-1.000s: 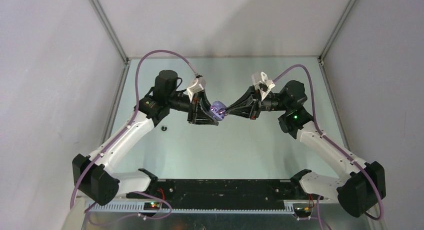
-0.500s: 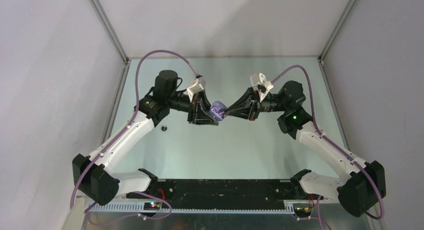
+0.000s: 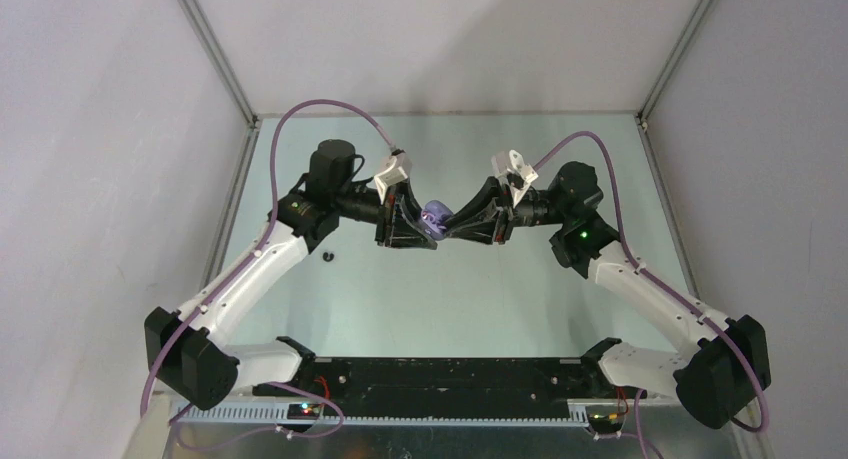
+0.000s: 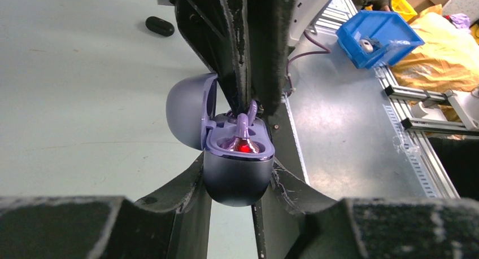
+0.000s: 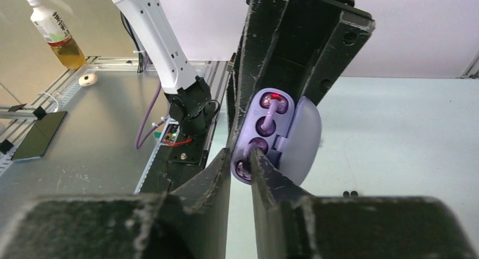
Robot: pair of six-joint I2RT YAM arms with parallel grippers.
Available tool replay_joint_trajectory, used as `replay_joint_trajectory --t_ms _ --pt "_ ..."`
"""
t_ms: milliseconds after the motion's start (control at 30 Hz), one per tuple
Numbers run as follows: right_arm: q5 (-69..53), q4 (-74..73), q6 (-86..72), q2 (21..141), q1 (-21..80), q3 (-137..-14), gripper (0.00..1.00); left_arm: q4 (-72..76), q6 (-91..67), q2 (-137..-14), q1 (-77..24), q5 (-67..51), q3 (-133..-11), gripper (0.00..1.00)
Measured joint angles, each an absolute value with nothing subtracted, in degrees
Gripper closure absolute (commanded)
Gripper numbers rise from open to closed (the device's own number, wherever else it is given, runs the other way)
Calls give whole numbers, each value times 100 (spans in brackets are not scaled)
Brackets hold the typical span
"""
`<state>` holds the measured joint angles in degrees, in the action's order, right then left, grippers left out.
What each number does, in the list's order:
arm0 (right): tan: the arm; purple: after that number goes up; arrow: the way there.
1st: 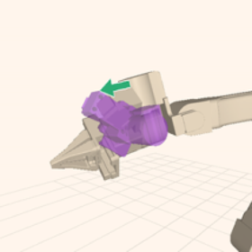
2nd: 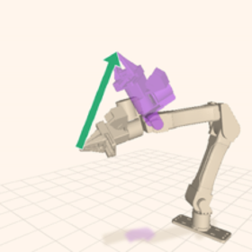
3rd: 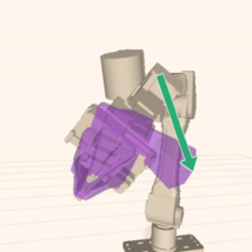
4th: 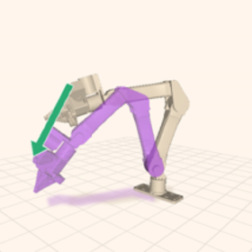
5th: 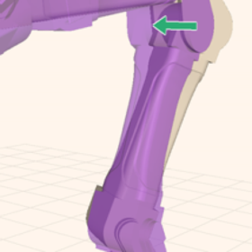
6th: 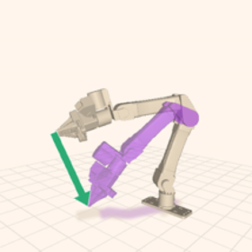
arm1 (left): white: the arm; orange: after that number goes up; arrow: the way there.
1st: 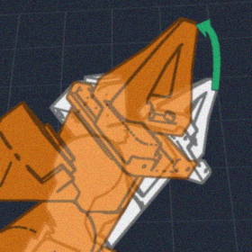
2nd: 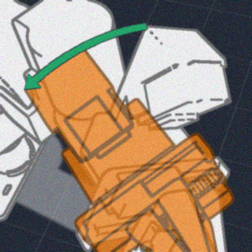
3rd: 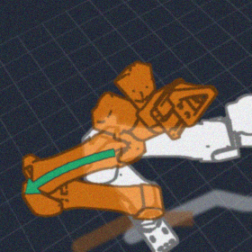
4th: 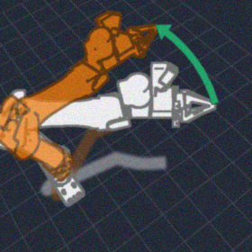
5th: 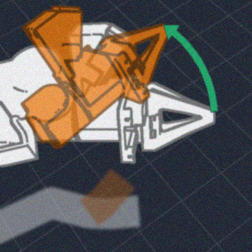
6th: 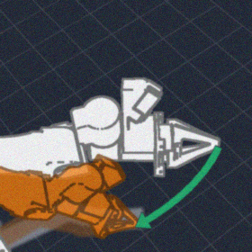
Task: Insert the wireless bluetooth earbuds into the charging case
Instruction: Place the earbud in the charging case.
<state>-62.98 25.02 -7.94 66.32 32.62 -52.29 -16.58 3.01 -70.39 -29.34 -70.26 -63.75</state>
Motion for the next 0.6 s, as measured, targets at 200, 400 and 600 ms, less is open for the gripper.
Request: replay_joint_trajectory --t_ms 200,400,600 --pt "-6477 2482 -878 6600 3201 -5231 61 -1660 303 -7039 -2923 -6908 -6375 87" --pt "-6816 2871 -1468 6434 2923 -5251 60 -1667 327 -7037 -2941 -6947 -6375 87" --pt "-7000 3194 -1796 6198 2720 -5304 61 -1704 357 -7035 -2945 -6947 -6375 87"
